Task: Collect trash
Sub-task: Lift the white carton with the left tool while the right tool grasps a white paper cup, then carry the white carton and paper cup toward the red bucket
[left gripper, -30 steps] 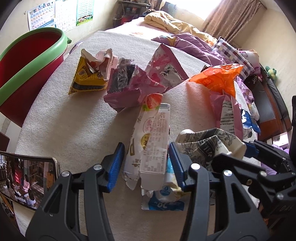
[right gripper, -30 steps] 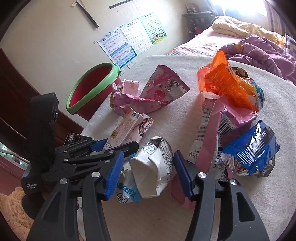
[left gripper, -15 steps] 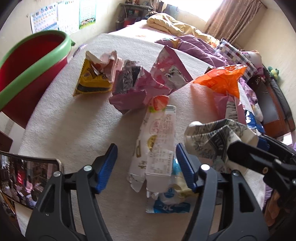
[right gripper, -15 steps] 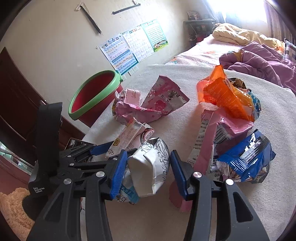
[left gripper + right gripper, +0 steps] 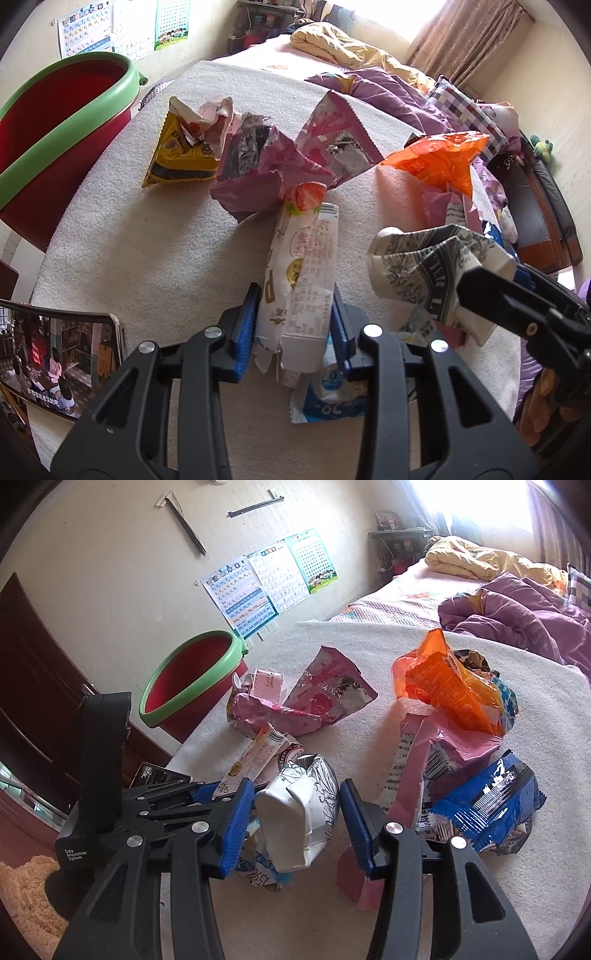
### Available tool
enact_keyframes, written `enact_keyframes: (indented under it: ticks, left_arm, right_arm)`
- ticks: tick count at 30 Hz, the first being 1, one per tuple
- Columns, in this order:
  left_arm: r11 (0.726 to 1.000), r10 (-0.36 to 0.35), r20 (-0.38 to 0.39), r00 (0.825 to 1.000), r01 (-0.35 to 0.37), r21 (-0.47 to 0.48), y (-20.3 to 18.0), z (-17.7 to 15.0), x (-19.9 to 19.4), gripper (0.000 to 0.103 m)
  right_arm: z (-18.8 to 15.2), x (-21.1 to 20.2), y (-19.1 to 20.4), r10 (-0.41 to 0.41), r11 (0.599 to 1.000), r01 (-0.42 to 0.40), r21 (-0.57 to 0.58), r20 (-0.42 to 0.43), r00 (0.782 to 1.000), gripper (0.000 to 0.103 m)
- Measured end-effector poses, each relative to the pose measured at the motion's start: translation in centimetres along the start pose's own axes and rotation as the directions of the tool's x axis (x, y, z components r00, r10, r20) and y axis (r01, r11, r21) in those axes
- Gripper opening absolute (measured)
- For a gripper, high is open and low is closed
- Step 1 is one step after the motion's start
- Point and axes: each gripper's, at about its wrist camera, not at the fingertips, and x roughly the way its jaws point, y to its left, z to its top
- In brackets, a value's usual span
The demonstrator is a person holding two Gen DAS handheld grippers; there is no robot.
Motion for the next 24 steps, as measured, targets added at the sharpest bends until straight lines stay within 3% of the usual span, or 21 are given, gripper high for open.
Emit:
enact_keyframes:
  ticks: [10, 24]
  left_arm:
    - [0.998, 0.024, 0.106, 0.994, -0.029, 0.051, -0.9, 0.4, -2.8, 0.034]
    - [0.996, 0.077, 0.218, 0.973, -0.084, 0.023, 0.1, 2.2, -5.6, 0.034]
  right_arm:
    - [0.8, -0.4, 0.6, 0.012, 1.000, -0.011, -0.012, 0.039, 0.999, 0.047]
    - [2.6, -0.8, 2.4, 0.051, 0.998, -0.046, -0.050, 0.096, 0.994, 0.047]
